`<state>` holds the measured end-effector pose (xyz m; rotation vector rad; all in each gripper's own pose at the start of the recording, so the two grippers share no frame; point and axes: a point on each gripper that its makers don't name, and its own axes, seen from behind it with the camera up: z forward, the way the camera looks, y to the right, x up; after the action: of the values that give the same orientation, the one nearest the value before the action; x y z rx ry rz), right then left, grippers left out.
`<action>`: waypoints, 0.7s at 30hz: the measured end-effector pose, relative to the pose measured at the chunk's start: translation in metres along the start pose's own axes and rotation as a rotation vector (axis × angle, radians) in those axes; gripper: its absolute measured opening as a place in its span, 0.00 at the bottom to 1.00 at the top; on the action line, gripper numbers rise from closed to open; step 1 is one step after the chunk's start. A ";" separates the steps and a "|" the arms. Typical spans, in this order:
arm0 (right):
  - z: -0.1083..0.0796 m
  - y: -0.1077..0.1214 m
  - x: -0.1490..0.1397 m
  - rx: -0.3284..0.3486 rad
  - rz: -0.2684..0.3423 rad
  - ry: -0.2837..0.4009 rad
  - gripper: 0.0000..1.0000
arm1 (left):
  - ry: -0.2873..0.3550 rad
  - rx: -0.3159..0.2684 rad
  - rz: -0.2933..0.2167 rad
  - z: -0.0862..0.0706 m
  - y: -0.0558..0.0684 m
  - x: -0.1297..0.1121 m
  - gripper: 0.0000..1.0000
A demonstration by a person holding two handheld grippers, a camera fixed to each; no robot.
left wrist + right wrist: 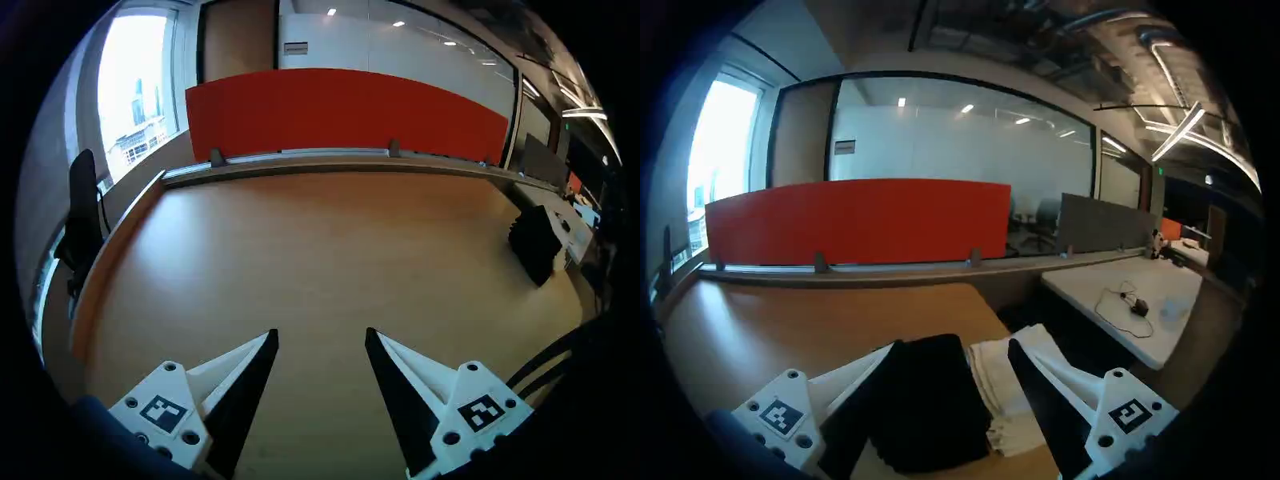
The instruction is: Fold towel
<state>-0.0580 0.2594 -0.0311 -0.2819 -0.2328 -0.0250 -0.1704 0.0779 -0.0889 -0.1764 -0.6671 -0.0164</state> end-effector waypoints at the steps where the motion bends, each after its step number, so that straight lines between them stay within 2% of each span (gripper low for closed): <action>1: -0.001 -0.001 0.002 -0.002 -0.004 0.005 1.00 | 0.003 -0.001 -0.003 0.000 0.000 0.001 0.80; 6: -0.005 -0.009 0.011 0.004 -0.024 0.033 1.00 | 0.022 -0.001 -0.014 0.002 -0.001 0.008 0.80; 10: -0.009 -0.022 0.021 0.029 -0.032 0.053 1.00 | 0.062 0.009 -0.016 0.002 -0.005 0.022 0.80; 21: -0.013 -0.059 0.041 0.079 -0.047 0.082 1.00 | 0.282 0.042 -0.030 -0.007 -0.022 0.085 0.80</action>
<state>-0.0183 0.1996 -0.0181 -0.1961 -0.1590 -0.0740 -0.1003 0.0588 -0.0384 -0.1209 -0.3888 -0.0554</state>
